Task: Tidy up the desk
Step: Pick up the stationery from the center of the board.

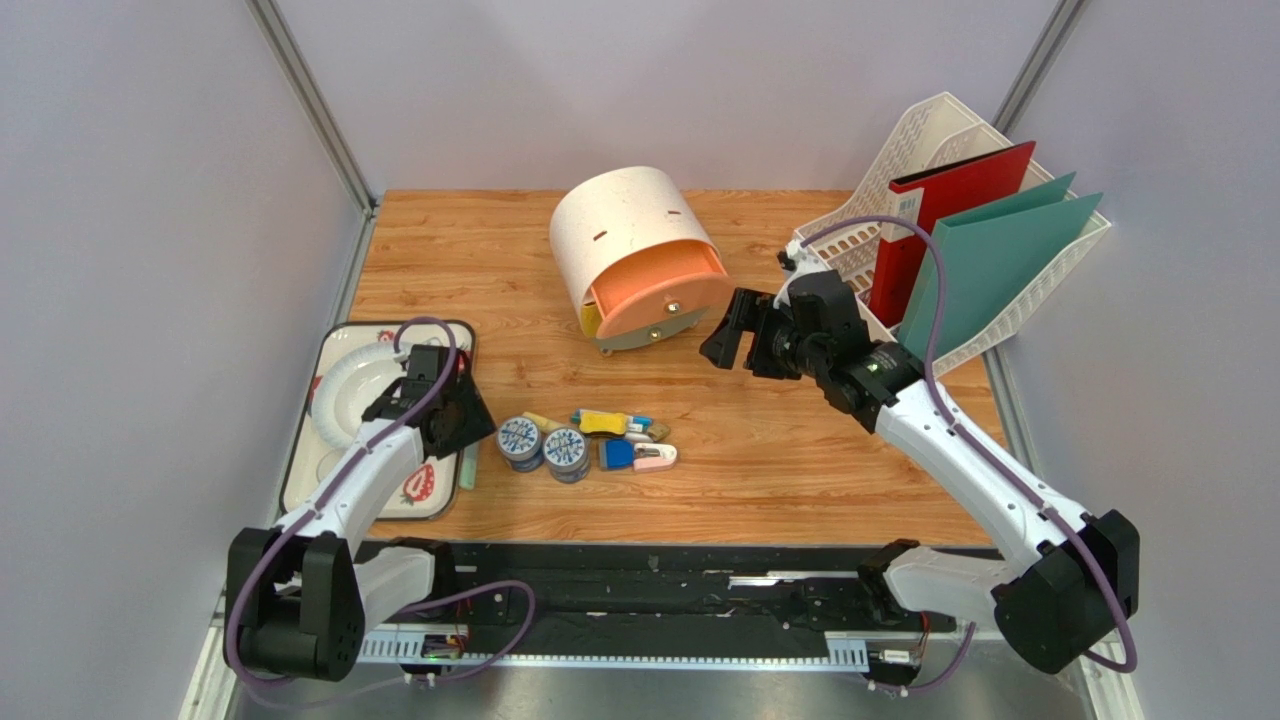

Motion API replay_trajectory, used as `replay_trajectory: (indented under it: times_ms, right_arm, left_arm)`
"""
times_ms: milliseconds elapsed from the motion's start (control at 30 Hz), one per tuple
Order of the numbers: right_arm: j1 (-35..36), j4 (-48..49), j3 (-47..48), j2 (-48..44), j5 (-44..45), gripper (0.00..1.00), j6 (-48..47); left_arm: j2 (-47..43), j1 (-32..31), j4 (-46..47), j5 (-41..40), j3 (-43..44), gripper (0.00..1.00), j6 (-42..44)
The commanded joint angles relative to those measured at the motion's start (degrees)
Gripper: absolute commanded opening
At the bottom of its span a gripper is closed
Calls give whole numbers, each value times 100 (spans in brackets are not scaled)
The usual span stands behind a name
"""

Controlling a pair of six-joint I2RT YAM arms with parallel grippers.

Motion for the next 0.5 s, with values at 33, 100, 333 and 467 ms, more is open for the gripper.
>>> replay_trajectory:
  times_ms: [33,100,333,467]
  right_arm:
    - [8,90,-8,13,-25,82,-56]
    - [9,81,-8,21,-25,82,-65]
    - [9,81,-17,30,-25,82,-74]
    - [9,81,-25,48,-34,82,-74]
  left_arm:
    - [207,26,179,57,82,58,17]
    - [287,26,161,57,117,58,26]
    - [568,26,153,101,205,58,79]
    - [709,26,161,206,275,58,123]
